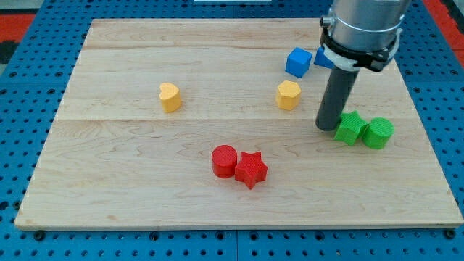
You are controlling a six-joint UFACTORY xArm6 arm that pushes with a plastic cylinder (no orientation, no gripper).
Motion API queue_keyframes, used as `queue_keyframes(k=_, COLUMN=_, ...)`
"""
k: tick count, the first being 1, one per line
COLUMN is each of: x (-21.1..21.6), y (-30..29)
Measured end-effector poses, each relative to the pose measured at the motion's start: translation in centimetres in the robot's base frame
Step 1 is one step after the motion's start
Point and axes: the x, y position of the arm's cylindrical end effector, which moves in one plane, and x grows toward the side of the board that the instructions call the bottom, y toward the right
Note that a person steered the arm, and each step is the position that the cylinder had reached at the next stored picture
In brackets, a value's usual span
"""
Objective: Push the yellow hexagon to the yellow heart
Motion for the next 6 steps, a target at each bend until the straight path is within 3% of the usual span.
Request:
queue_keyframes(k=1, x=-3.3, y=2.7)
queue_keyframes(k=2, x=-6.7, y=-3.0)
queue_keyframes(k=3, x=-6.9, y=-16.8)
queue_keyframes(k=4, x=-6.1, y=-13.6)
queue_keyframes(k=5, x=-2.5, y=-10.3)
queue_keyframes(k=6, x=-2.2, y=-17.2)
